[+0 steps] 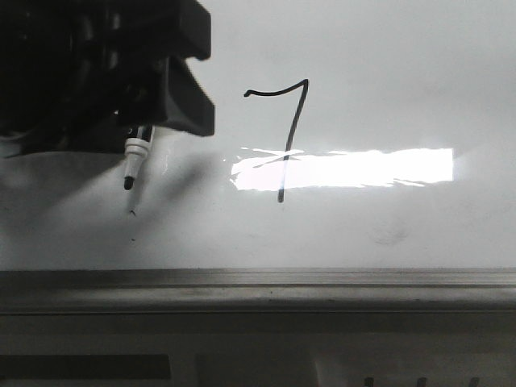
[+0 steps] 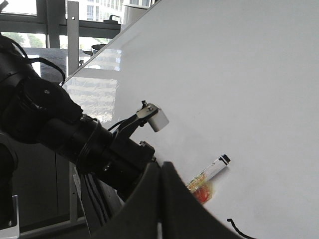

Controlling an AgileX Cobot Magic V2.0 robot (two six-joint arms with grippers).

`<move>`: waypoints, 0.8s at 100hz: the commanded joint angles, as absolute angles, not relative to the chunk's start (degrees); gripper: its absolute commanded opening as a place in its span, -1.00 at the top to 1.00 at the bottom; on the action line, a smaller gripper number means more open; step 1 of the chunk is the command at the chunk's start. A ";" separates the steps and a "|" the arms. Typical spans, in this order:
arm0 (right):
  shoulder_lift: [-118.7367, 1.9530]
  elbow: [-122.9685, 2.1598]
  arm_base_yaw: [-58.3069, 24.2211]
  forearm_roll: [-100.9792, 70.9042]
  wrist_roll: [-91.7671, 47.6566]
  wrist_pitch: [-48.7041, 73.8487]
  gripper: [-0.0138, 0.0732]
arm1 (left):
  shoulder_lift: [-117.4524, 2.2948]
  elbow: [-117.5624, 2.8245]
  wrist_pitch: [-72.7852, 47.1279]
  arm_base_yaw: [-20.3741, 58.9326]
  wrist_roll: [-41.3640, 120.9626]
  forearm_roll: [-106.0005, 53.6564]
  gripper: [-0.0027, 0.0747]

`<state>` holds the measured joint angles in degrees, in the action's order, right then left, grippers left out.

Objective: Write number 7 on whiteboard

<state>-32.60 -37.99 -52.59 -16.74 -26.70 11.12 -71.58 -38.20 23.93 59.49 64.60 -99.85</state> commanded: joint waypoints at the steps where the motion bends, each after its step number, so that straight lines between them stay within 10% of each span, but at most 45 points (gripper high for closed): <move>1: -32.60 -39.84 -52.18 -16.96 -27.09 7.05 0.84 | -71.73 -39.53 32.69 58.96 64.83 -100.01 -0.80; 49: -30.03 -39.84 -52.18 -11.37 -27.09 10.95 0.84 | -52.19 -43.47 45.29 71.88 83.52 -102.45 -0.46; 80: -22.66 -33.63 -52.18 -8.85 -26.97 19.56 0.81 | -34.47 -33.80 51.06 81.29 92.52 -106.95 0.98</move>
<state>-25.10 -35.33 -52.59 -9.29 -26.70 22.57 -38.21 -35.53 51.28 79.07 91.88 -105.68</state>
